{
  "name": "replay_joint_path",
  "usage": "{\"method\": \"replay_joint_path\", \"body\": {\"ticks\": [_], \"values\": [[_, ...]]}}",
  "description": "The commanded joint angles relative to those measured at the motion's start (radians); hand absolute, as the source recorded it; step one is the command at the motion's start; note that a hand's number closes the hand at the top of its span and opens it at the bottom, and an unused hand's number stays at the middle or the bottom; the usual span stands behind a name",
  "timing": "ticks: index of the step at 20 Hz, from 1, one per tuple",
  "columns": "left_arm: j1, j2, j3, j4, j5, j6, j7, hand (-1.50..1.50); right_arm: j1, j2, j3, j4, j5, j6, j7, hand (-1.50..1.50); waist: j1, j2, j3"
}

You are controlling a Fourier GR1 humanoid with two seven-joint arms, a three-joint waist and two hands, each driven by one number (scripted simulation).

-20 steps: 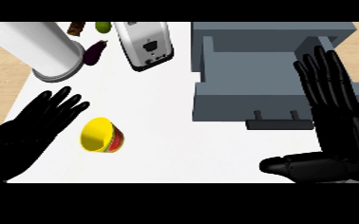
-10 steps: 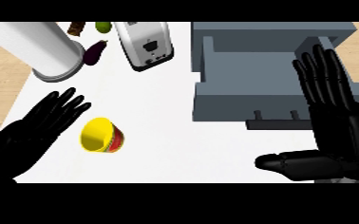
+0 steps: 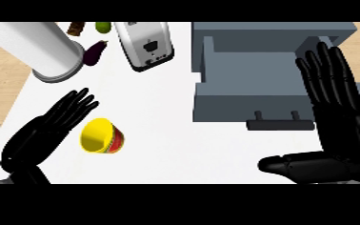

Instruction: Pick up the cup, place it into the drawer and close the drawer

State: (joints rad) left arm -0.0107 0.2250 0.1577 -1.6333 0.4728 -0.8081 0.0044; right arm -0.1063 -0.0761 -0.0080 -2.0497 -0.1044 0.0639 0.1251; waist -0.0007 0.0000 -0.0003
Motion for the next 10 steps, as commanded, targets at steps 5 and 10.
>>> {"method": "replay_joint_path", "body": {"ticks": [5, 10], "values": [[-0.057, -0.003, 0.075, 0.247, -0.222, -0.067, -0.217, -1.5, 0.013, -0.027, -0.047, -0.039, -0.062, 0.035, 0.034, -1.5, -0.003, 0.0, 0.0], [-0.157, 0.027, 0.073, 0.402, -0.303, -0.065, -0.303, -1.5, -0.072, -0.055, -0.092, 0.026, -0.081, 0.044, 0.052, -1.5, -0.002, 0.001, 0.0]]}}
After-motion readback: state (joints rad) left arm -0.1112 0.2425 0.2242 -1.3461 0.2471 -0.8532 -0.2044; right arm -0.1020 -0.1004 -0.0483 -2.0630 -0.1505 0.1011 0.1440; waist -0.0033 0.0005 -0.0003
